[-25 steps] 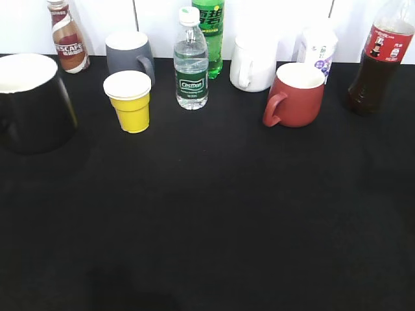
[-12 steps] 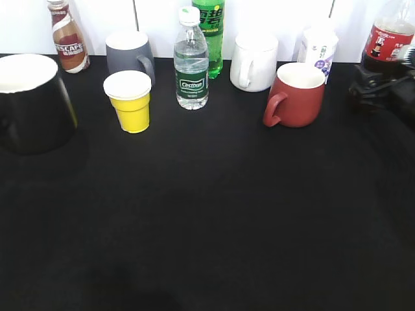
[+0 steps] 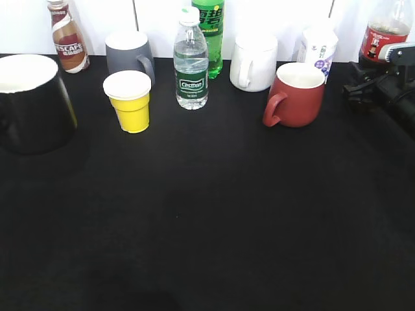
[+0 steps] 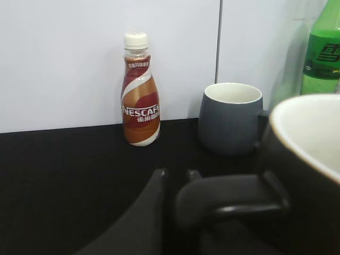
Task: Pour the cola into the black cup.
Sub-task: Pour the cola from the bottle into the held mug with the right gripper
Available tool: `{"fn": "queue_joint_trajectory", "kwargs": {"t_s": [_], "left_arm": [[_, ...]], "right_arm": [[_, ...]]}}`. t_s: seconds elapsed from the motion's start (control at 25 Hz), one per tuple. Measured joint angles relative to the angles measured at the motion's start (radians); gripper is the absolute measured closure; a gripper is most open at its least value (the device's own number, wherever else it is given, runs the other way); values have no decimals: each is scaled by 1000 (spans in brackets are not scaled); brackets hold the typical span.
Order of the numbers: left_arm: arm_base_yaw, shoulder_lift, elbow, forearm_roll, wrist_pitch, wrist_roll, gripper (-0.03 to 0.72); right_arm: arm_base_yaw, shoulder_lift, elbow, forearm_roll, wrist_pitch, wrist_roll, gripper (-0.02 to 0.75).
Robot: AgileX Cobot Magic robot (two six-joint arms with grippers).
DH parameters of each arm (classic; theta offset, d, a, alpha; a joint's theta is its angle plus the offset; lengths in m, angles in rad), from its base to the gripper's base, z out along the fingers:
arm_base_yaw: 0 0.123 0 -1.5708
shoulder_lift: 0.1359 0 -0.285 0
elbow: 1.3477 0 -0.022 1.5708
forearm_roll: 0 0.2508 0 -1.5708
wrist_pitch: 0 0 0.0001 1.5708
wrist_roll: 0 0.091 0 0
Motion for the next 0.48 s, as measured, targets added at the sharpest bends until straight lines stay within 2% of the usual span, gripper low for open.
{"fn": "queue_joint_trajectory", "kwargs": {"t_s": [0.16,0.36,0.44,0.48], "left_arm": [[0,0,0,6,0,0,631],[-5,0,0,130,-4,-35,631],[-56,0,0,145,-11,-43,632],[-92,0,0,144,-11,-44,632]], "right_arm": [[0,-27,24,-4,-13,-5,370],[0,-362,189,-89,-11,63,370],[22,-478,265,-134,58,110,370],[65,-524,283,-138,116,116,370]]}}
